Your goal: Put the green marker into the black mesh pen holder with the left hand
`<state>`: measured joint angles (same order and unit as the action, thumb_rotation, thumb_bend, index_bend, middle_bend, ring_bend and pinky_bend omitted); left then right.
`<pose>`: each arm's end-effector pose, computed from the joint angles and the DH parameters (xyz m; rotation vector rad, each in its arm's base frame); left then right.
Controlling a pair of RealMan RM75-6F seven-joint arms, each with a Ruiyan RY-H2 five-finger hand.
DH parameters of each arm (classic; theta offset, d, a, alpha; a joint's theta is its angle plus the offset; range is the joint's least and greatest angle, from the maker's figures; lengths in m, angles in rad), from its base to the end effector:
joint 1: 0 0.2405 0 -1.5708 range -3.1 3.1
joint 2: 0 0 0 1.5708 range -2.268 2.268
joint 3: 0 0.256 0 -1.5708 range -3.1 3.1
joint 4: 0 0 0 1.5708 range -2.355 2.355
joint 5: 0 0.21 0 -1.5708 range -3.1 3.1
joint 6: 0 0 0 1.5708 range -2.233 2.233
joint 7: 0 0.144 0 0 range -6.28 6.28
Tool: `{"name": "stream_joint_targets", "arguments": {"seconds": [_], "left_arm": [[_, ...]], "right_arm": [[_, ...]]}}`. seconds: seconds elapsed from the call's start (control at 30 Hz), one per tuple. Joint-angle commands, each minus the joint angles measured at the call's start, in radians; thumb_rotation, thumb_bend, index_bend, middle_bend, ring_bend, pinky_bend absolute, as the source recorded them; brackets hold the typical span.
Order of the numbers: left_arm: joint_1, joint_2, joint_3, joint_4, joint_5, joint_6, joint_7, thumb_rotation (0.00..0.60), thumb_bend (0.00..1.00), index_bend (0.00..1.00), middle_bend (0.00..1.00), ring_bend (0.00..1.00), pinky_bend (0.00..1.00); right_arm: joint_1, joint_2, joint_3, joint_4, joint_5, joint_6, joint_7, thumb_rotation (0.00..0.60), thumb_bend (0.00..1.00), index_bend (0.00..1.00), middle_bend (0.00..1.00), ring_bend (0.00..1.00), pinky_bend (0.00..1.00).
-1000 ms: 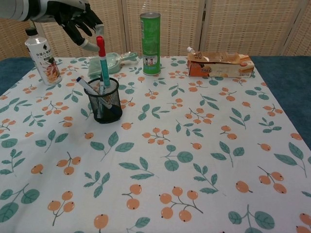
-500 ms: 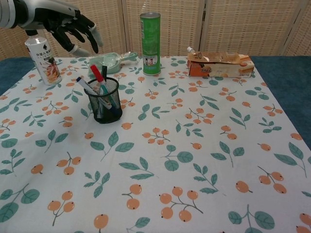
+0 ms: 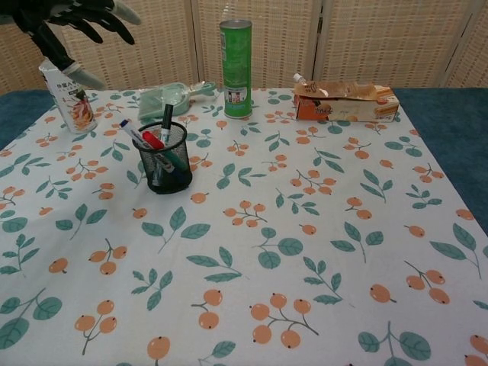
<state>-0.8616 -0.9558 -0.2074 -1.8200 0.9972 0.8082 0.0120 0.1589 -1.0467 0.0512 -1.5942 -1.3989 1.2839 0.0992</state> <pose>-0.1193 0.3697 0.1396 -1.8165 -1.0884 -0.9934 -0.3310 -0.2037 0.1663 1.4139 -1.0561 0.7984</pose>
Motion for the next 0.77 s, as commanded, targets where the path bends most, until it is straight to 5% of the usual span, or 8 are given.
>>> {"name": "stream_joint_targets", "arguments": {"seconds": [0.03,0.2,0.3,0.53,0.77], "left_arm": [[0.3,0.085,0.153,-0.162,0.247,0.44,0.179,0.6,0.23,0.0,0.14,0.0,0.15],[0.549,-0.018,0.275,-0.056,0.468,0.777,0.254,0.6,0.23,0.0,0.13,0.0,0.15],[0.643,-0.084,0.311,0.027,0.503,0.861,0.238,0.6,0.23,0.0,0.13,0.0,0.15],[0.778,-0.241,0.315,0.192,0.468,0.94,0.237,0.6,0.23,0.0,0.09,0.0,0.15],[0.796,-0.237,0.306,0.173,0.516,0.934,0.294,0.6,0.23,0.0,0.05,0.0,0.15]], "right_arm": [[-0.019,-0.008,0.004,-0.016,0.004,0.042,-0.041,0.6,0.3,0.07,0.0,0.0,0.0],[-0.042,-0.044,0.012,-0.046,0.023,0.099,-0.15,0.6,0.3,0.07,0.0,0.0,0.0],[-0.042,-0.062,0.014,-0.063,0.036,0.098,-0.194,0.6,0.3,0.07,0.0,0.0,0.0],[-0.046,-0.095,0.023,-0.076,0.05,0.126,-0.289,0.6,0.3,0.07,0.0,0.0,0.0],[-0.055,-0.082,0.015,-0.087,0.021,0.14,-0.271,0.6,0.3,0.07,0.0,0.0,0.0]]}}
